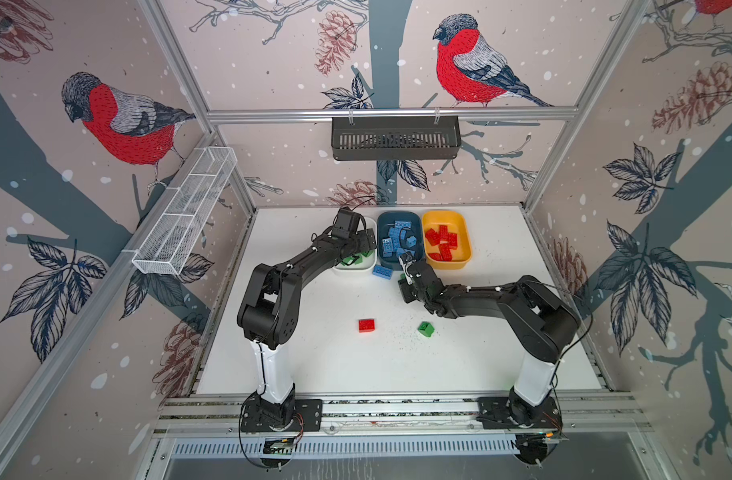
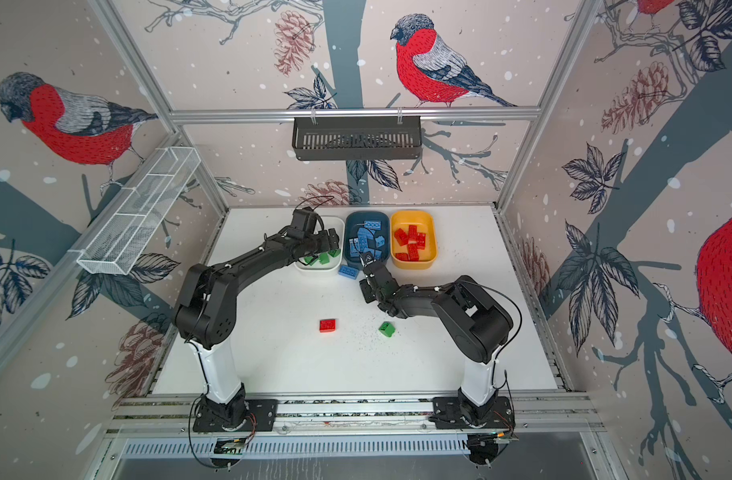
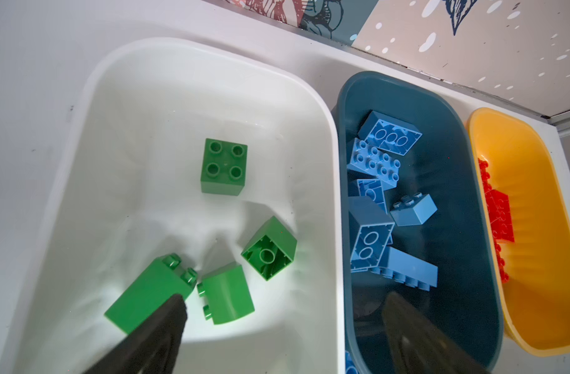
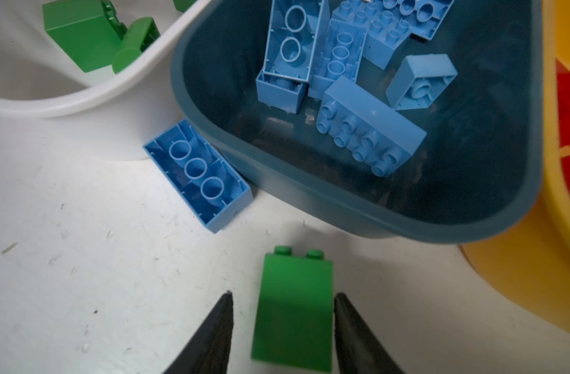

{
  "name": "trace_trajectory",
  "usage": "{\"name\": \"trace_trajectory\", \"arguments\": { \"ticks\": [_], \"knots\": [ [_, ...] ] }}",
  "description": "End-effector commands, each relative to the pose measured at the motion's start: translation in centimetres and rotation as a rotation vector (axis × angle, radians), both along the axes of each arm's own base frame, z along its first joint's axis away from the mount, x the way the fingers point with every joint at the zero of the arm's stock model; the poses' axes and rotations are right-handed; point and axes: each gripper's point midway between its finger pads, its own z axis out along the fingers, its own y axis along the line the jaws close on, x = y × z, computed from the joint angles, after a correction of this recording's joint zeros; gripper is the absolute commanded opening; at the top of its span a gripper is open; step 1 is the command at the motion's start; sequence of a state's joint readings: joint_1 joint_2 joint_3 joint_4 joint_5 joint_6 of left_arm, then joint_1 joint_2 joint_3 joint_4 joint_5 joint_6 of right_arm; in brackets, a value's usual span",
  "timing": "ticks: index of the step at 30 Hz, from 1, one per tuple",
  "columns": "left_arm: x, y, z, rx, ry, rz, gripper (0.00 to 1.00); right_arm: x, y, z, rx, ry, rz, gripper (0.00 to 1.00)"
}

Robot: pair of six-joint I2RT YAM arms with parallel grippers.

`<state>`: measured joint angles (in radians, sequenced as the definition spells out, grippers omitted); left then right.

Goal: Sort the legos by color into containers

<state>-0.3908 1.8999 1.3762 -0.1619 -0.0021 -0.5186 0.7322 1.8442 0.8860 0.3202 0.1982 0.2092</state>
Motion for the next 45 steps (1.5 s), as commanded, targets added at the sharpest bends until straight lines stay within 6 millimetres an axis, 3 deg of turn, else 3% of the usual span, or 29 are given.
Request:
{"name": "trace_trajectory", "arguments": {
  "ticks": [1, 9, 13, 18, 23, 26, 29, 34, 38, 40, 45],
  "knots": [
    [0.4, 0.5, 1.2, 0.014, -0.049, 0.01, 0.95, 0.3, 0.6, 0.4, 0.042, -0.011, -0.026, 0.51],
    [0.1, 0.8, 0.9, 0.029, -0.04, 0.015, 0.95, 1.4, -0.1, -1.4, 0.014, 0.03, -0.1, 0.6],
    [-0.1, 0.9, 0.9, 0.029, -0.038, 0.02, 0.96, 1.4, 0.2, -1.8, 0.014, 0.043, -0.096, 0.49],
    [-0.5, 1.7, 2.2, 0.036, -0.075, 0.042, 0.97, 0.6, 0.4, -0.1, 0.019, 0.011, -0.051, 0.36],
    [-1.5, 3.4, 3.7, 0.055, -0.124, 0.1, 0.97, -1.3, 3.7, 3.6, 0.073, -0.045, 0.141, 0.31],
    [-2.3, 5.3, 4.0, 0.085, -0.139, 0.179, 0.97, -1.4, 6.2, 6.1, 0.116, -0.085, 0.229, 0.3],
    [-3.5, 6.8, 3.8, 0.11, -0.14, 0.231, 0.97, -0.1, 8.6, 8.3, 0.158, -0.129, 0.264, 0.3],
    [-5.6, 9.3, 3.4, 0.141, -0.128, 0.32, 0.97, 3.6, 12.1, 9.1, 0.177, -0.153, 0.243, 0.31],
    [-7.7, 10.1, 2.4, 0.138, -0.111, 0.33, 0.97, 6.7, 13.7, 9.1, 0.174, -0.153, 0.172, 0.36],
    [-8.9, 10.4, 1.8, 0.133, -0.098, 0.331, 0.97, 7.8, 14.5, 9.6, 0.184, -0.137, 0.161, 0.45],
    [-11.4, 8.6, 0.8, 0.068, -0.089, 0.226, 0.97, 7.2, 15.5, 11.9, 0.233, -0.141, 0.219, 0.64]
  ]
}}
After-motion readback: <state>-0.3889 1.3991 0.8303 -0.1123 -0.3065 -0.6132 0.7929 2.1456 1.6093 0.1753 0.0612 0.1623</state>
